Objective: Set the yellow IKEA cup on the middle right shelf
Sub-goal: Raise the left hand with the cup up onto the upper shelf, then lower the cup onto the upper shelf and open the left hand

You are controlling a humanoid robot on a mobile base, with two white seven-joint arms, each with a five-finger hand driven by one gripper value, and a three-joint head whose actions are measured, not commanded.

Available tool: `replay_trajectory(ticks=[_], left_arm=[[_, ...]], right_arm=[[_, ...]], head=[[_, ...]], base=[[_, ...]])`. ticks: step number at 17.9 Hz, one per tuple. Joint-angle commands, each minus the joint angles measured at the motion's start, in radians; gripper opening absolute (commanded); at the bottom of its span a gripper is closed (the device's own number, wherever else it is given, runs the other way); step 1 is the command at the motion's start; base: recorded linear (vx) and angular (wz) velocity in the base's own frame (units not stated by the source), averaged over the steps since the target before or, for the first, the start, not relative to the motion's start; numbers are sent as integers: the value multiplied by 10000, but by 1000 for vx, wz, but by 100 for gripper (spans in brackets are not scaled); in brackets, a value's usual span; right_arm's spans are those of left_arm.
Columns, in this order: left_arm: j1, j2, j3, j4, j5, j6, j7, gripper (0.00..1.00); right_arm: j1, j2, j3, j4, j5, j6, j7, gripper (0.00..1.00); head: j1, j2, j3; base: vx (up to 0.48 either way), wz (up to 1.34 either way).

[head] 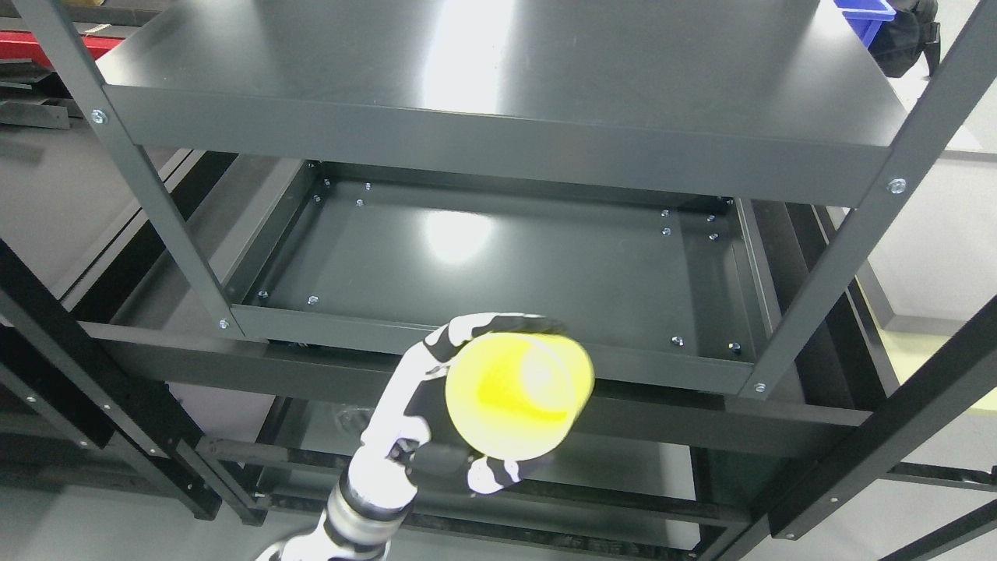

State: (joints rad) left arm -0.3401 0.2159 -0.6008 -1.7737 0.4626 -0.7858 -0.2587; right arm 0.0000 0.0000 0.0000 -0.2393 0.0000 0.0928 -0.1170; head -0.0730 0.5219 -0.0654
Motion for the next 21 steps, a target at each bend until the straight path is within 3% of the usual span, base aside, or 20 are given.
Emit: replay_trajectory(ticks=[1, 9, 14, 16, 21], left_arm=[[-3006, 206, -1309, -11, 53, 629, 163, 2], [-6030, -1984, 206, -11, 191, 4001, 2217, 1], [-7060, -1984, 1788, 96, 145, 8815, 5129, 1], [-7061, -1984, 2262, 233, -38, 10351, 5623, 1], [-7091, -1984, 3567, 1046, -1173, 12747, 5686, 1]], right_arm=[[138, -175, 169, 0, -245, 8, 4, 99], [138, -175, 169, 0, -245, 8, 4, 99], [138, -175, 169, 0, -245, 8, 4, 99], [138, -175, 169, 0, -245, 8, 4, 99], [138, -175, 169, 0, -245, 8, 4, 99]], head=[[0, 0, 0], [0, 0, 0], [0, 0, 0], [0, -1, 0], [0, -1, 0]], base=[[0, 0], [0, 0], [0, -2], [1, -11], [0, -2]])
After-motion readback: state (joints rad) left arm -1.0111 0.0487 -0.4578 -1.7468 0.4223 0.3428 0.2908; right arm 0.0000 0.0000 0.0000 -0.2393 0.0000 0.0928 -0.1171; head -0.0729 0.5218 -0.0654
